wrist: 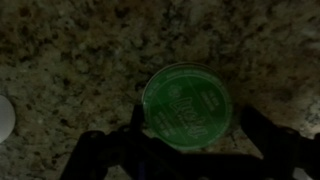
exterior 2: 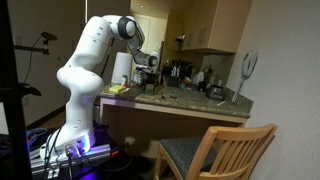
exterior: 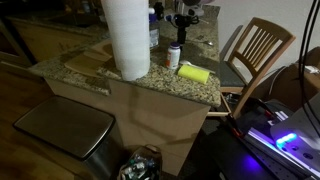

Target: Move the green lid backwards

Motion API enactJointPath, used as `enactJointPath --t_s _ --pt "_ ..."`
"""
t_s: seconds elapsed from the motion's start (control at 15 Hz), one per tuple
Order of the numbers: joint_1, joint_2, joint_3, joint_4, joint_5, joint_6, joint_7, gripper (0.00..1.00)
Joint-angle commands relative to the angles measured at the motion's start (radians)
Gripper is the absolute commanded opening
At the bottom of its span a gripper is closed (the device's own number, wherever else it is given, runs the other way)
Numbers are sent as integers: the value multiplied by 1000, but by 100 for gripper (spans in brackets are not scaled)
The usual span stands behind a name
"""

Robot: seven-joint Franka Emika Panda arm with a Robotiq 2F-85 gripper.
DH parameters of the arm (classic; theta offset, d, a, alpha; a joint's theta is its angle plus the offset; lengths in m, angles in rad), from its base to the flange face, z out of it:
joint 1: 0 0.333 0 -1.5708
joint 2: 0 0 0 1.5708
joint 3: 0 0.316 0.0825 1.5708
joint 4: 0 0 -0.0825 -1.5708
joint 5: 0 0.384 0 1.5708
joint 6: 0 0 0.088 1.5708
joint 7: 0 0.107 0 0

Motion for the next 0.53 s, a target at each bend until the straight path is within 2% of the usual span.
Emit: enactJointPath --t_s 0.0,0.13,0.2,0.4,0.47 --pt "14 3 -16 2 0 9 -3 100" --pt "16 5 -19 3 -8 18 -3 100" --pt "21 -179 0 -149 24 -33 7 100" --pt "22 -271 31 -193 64 -63 -31 100" --pt "32 -331 36 -226 38 -48 -5 100"
